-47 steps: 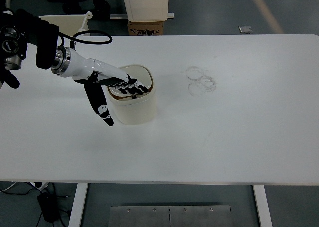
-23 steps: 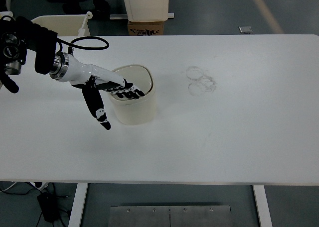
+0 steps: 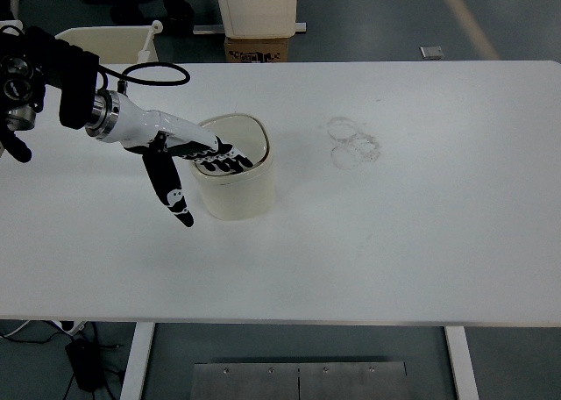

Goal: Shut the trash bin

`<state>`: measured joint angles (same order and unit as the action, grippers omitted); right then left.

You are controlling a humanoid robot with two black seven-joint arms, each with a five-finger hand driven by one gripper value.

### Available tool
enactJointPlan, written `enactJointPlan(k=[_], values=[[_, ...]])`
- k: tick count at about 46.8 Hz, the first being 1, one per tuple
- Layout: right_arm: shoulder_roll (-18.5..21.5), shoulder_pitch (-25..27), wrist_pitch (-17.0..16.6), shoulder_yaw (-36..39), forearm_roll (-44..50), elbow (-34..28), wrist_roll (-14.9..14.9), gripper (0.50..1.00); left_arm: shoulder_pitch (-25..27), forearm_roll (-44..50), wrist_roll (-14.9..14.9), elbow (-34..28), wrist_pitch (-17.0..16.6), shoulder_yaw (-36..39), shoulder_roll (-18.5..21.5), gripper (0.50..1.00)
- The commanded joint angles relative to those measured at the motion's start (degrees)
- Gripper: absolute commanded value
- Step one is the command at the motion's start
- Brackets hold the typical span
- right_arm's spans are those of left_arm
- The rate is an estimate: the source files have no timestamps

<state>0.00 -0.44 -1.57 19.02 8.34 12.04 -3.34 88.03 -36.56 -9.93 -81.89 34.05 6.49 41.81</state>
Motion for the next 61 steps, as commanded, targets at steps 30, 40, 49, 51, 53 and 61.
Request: enactJointPlan(k=[30,40,49,51,53,61], values=[[0.0,0.0,-0.01,-0.03,-0.08,0.0,0.0,0.993,-1.55,0.0,0.09,-0.03,-2.06,0.01,-0.41,1.0],[0.0,0.0,-0.01,-0.03,-0.08,0.0,0.0,0.993,-0.94,0.0,0.09,-0.03,-1.97,-0.16,-0.32,1.0],[0.0,0.0,-0.01,0.05,-0.08,0.0,0.0,0.993,-2.08,-0.09,0.0,-0.11,-2.06,0.01,-0.59,1.0],[0.0,0.0,-0.01,0.05,-0.08,0.0,0.0,0.993,-2.34,-0.26,0.0,-0.11,-2.06,0.01,-0.59,1.0],[0.0,0.0,-0.01,-0.03,-0.08,0.0,0.0,0.993,-2.43,-0.44,0.0,-0.11,-2.06,0.01,-0.59,1.0],[0.0,0.0,-0.01,0.05,-0.08,0.0,0.0,0.993,-1.64,-0.09,0.09,-0.11,-1.97,-0.34,-0.32,1.0]])
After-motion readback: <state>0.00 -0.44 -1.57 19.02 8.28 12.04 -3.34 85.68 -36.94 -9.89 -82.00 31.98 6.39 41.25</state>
